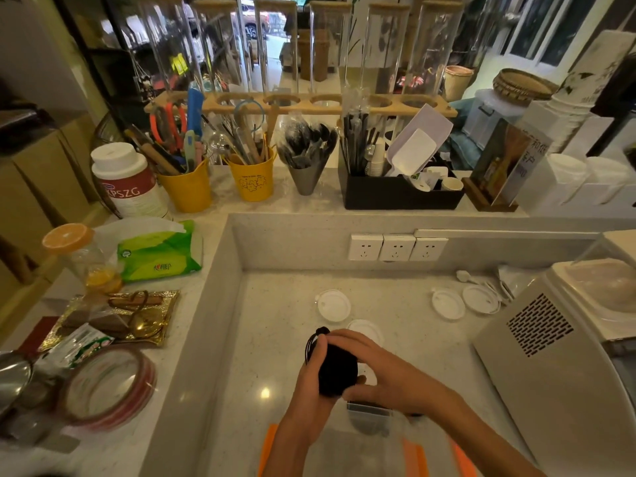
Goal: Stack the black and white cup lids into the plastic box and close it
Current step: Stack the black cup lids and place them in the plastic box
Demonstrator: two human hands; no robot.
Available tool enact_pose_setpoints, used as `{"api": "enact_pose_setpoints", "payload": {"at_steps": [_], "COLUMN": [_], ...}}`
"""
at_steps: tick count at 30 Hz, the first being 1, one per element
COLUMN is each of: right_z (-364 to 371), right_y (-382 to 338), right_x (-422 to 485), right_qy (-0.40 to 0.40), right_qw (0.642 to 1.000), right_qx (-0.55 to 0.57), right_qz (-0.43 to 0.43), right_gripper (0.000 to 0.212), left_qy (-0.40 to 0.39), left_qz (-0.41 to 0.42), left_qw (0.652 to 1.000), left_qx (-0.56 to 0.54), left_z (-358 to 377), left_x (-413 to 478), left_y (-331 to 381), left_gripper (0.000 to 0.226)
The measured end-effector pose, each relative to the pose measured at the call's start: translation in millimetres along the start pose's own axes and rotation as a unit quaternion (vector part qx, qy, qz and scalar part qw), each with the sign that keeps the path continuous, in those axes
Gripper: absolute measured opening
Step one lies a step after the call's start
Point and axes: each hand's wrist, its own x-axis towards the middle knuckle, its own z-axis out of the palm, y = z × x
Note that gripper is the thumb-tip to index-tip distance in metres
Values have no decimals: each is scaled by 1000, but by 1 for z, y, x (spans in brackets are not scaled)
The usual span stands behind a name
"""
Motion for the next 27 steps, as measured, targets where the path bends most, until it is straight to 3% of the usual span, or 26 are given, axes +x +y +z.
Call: {"api": "enact_pose_setpoints", "payload": {"at_steps": [1,3,5,7,10,13,18,21,22,24,27], "right_z": [-6,-20,-35,-40,-13,23,29,1,-10,-30,-40], "right_y": [6,25,57,100,152,176,163,129,112,73,28], "right_x": [1,2,-1,-9,-30,-47,-48,-34,-31,-26,-15], "right_qy": [10,107,191,103,-82,-86,112,192,172,56,-73], "right_qw": [999,989,974,949,895,894,916,935,953,980,982], "right_qx": [39,78,-23,-189,-258,-292,-257,-130,-64,0,-82], "right_qz": [14,61,121,232,355,330,288,267,242,191,151], "right_gripper": [78,73,66,71,100,100,46,36,35,30,25], "left_qy": [7,28,51,64,76,87,90,92,90,76,16], "left_qz": [7,19,24,23,14,6,-13,-3,6,14,-7], "left_qw": [1000,999,998,997,996,995,995,996,994,987,976], "left_qx": [0,-11,-32,-47,-53,-53,-49,17,60,137,218], "left_z": [-2,-6,-11,-14,-15,-11,-8,-8,-7,-4,2], "left_x": [2,6,9,9,9,8,5,6,6,7,4], "left_y": [0,2,4,5,4,2,-1,0,0,0,2], "left_gripper": [41,40,40,37,30,34,40,49,54,56,56]}}
